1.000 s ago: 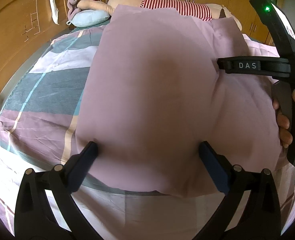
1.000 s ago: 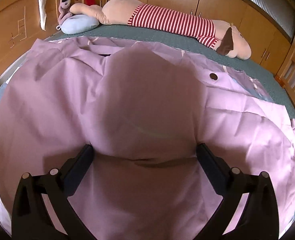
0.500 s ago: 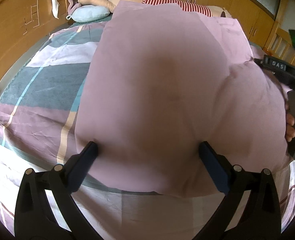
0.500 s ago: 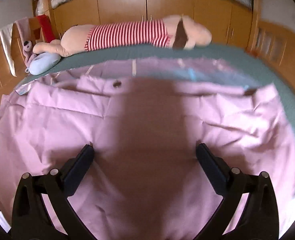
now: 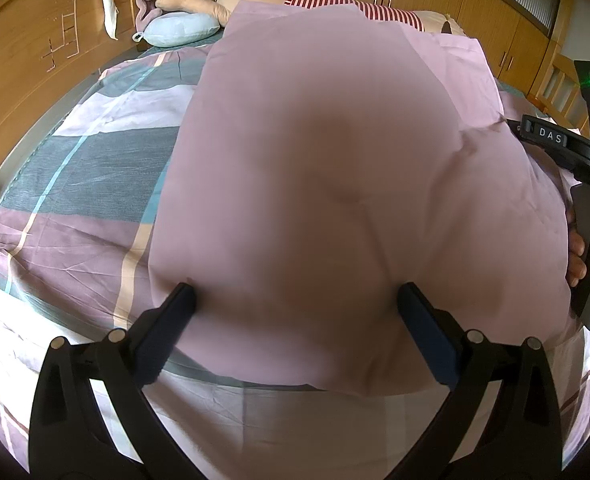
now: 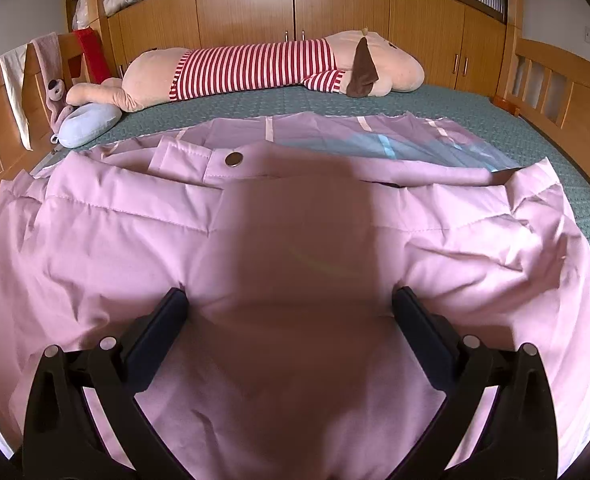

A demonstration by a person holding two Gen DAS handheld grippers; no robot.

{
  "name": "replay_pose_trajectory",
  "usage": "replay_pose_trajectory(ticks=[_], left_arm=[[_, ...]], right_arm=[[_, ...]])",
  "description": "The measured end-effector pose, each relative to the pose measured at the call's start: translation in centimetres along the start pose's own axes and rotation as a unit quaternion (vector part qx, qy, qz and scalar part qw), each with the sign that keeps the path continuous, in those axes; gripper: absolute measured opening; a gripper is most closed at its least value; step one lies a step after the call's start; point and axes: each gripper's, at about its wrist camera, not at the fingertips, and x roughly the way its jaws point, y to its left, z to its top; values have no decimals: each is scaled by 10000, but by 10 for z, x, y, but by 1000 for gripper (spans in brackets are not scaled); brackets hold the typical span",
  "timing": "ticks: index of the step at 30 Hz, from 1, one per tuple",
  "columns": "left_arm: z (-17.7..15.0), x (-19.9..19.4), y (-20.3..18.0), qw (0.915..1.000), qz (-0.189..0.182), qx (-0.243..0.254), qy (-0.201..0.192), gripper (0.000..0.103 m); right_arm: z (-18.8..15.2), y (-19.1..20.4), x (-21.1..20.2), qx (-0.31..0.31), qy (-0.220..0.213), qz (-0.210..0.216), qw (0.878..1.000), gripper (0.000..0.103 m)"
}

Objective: Fold large clothes
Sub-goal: 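Keep the left tool on the jacket edge while the right tool presses the fold flat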

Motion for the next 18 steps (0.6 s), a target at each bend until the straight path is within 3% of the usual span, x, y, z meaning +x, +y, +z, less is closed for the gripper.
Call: replay_pose_trajectory(ticks=[6, 8, 10, 12, 15, 18], left_arm=[[1, 0, 0, 10000, -3, -11, 19, 101], [2, 0, 2, 10000, -28, -44, 37, 101], [3, 0, 2, 10000, -35, -53, 36, 101], [3, 0, 2, 10000, -26, -53, 49, 101], [4, 1, 3, 10000, -30, -63, 61, 101], [4, 2, 4, 10000, -30, -66, 60, 101]], right_arm=[[4, -1, -3, -113, 19, -65, 9999, 102], [9, -6, -9, -162, -105, -340, 9992, 102], [16, -27, -15, 38, -271, -610, 9978, 102], [18, -52, -16, 409, -162, -717, 9965, 102], [13, -61, -36, 221, -462, -716, 9961, 102], [7, -82, -51, 173, -659, -1098, 9916, 102]])
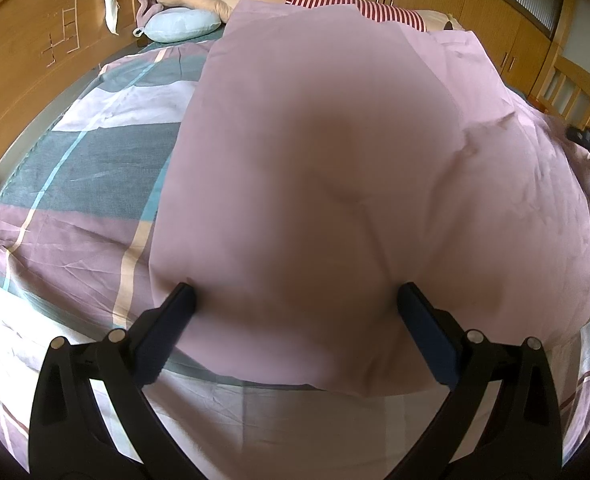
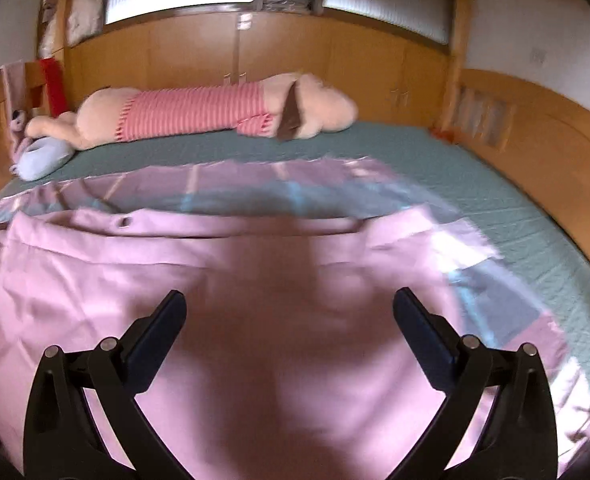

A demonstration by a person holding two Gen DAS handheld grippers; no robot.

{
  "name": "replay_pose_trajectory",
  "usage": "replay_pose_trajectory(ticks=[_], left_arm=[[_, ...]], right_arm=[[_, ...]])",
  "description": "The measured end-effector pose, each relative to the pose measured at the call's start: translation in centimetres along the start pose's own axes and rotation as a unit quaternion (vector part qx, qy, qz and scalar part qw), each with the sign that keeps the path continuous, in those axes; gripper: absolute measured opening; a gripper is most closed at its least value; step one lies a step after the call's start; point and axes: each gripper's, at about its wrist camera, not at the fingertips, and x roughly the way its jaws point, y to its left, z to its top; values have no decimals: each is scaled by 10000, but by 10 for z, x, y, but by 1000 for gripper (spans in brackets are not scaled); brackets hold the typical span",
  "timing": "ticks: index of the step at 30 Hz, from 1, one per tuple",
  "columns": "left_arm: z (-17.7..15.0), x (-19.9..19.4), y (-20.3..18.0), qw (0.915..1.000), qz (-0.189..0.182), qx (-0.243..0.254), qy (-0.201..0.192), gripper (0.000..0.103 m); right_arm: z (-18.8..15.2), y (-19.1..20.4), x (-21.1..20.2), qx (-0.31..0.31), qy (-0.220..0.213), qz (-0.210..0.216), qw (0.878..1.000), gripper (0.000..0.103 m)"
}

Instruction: Fold large clothes

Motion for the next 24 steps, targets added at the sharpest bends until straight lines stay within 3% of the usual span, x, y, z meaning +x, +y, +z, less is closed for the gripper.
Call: replay_pose_trajectory(ticks=[4, 6, 9, 13, 16, 19, 21, 24], left_arm=[[0, 0, 1, 10000, -7, 4, -7, 101], [0, 0, 0, 10000, 3, 13, -13, 101], [0, 1, 1, 10000, 7, 14, -13, 101], [0, 1, 1, 10000, 0, 5, -9, 101], [0, 1, 1, 10000, 6, 6, -16, 101], [-1, 1, 0, 10000, 14, 7, -33, 101], [-1, 1, 0, 10000, -7, 30, -24, 101], [-1, 0, 0, 10000, -14, -1, -27, 101]], right_arm=[[-14, -59, 30, 521, 686, -872, 9925, 102], [-26, -99, 36, 1233, 863, -720, 9860, 102], [-33, -119, 27, 1673, 819, -618, 9805, 102], [-35, -94, -21, 1304, 113, -182, 9912, 102], [-51, -59, -46, 621, 47, 191, 9979, 102], [-72, -40, -35, 128, 471, 190, 9986, 102], [-89, -36, -10, 102, 1244, 179, 9920, 102], [-93, -35, -28, 238, 1245, 91, 9919, 102]])
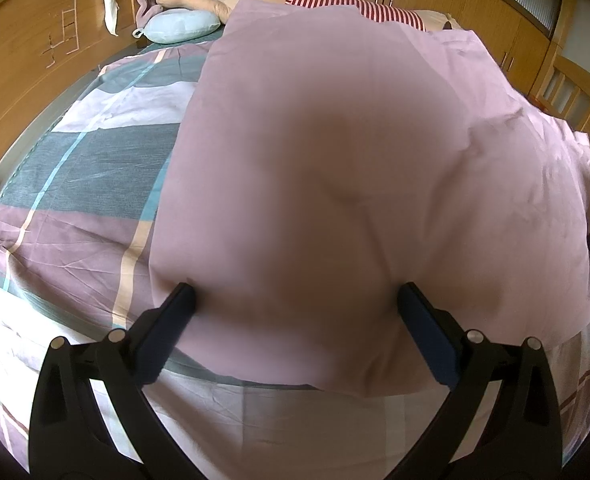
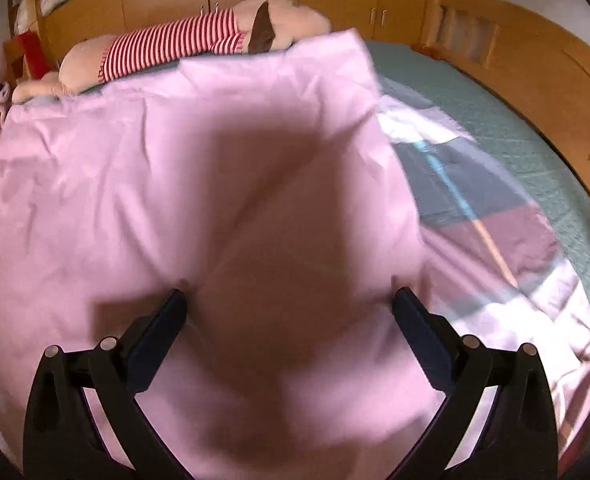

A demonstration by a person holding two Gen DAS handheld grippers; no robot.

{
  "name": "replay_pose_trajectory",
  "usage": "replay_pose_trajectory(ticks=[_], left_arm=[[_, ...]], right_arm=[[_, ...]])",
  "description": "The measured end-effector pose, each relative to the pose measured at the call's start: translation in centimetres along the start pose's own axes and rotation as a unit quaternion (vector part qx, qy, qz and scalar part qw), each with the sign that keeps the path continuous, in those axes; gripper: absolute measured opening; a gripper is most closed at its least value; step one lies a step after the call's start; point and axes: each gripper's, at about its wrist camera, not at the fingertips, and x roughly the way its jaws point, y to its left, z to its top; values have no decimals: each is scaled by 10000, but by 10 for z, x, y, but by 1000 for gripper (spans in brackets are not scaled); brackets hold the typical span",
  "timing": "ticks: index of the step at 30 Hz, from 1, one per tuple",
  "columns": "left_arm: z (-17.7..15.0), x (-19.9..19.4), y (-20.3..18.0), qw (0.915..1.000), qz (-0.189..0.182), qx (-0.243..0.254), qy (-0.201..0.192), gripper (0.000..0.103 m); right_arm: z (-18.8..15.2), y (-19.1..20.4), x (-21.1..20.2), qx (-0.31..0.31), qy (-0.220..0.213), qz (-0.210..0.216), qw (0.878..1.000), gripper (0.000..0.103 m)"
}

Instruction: Fold large clothes

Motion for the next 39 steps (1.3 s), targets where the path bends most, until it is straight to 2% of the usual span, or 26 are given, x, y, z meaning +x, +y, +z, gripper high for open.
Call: replay_pose_trajectory(ticks=[4, 8, 10, 18, 23, 26, 28, 39], left_arm=[[0, -3, -2, 10000, 54, -3, -7, 101], [-3, -10, -5, 10000, 47, -5, -43, 101], [-7, -21, -7, 9999, -50, 17, -99, 101], [-36, -103, -25, 9957, -299, 468, -741, 101], [-43, -148, -31, 9922, -242, 448, -1135, 101], [-44, -162, -33, 9912, 158, 443, -1240, 101], [-44, -168, -36, 9898, 246, 475, -1322, 101], [-56, -184, -49, 9900, 15, 551, -1301, 101]], right_arm=[[-21, 16, -48, -275, -317, 27, 9991, 102], [-49, 38, -93, -324, -501, 555, 9967, 102], [-53, 49, -107, -489, -578, 652, 9950, 102], [-82, 80, -169, -603, -1203, 750, 9881, 102], [-87, 91, -186, -795, -1346, 688, 9853, 102], [-90, 93, -198, -802, -1476, 622, 9838, 102], [-91, 95, -201, -822, -1493, 623, 9834, 102], [-94, 89, -204, -722, -1456, 601, 9849, 102]])
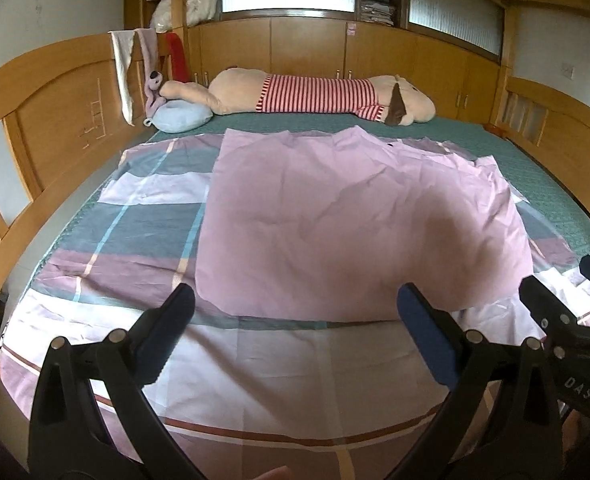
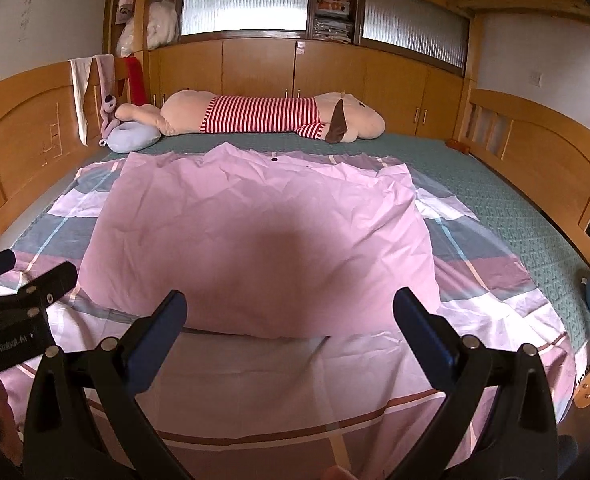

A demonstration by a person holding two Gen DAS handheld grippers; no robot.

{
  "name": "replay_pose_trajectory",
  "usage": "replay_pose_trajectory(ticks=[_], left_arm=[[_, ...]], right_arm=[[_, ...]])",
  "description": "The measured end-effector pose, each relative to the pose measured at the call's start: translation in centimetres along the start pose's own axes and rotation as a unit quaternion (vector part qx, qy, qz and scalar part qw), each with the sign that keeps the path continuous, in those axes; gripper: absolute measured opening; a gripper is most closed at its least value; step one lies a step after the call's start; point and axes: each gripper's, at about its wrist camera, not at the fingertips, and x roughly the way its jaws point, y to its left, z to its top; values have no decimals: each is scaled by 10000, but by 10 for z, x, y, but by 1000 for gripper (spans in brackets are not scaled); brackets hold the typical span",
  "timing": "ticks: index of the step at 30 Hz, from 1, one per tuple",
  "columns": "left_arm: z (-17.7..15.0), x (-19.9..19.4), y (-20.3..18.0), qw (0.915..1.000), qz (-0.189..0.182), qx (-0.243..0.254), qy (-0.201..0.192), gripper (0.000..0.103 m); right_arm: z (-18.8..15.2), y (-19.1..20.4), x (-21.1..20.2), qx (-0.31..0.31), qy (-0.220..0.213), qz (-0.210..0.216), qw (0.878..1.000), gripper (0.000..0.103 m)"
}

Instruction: Fold large clothes

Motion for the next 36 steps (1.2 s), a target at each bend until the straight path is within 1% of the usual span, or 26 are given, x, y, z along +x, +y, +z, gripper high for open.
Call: replay_pose_trajectory(ticks=[3, 10, 15, 18, 31, 36], left_arm=[[-3, 2, -7, 9999, 121, 99, 72, 101], [-3, 1, -7, 9999, 46, 101, 95, 101], [-3, -1, -5, 9999, -142, 9, 72, 101], [-3, 0, -5, 9999, -81, 24, 81, 101], [-3, 4, -8, 9999, -46, 89, 110, 101], [-3, 4, -8, 9999, -54, 83, 45, 101]], right_arm=[[-1, -1, 1, 11, 34, -37, 10000, 102], [-3, -1, 4, 39, 83, -47, 9999, 102], [-3, 0, 4, 27, 89, -66, 9999, 102], [-4, 0, 4, 30, 90, -70, 9999, 102], [-7, 1, 6, -23, 127, -93, 9999, 102], [-10, 2, 7, -35, 162, -91, 9998, 102]])
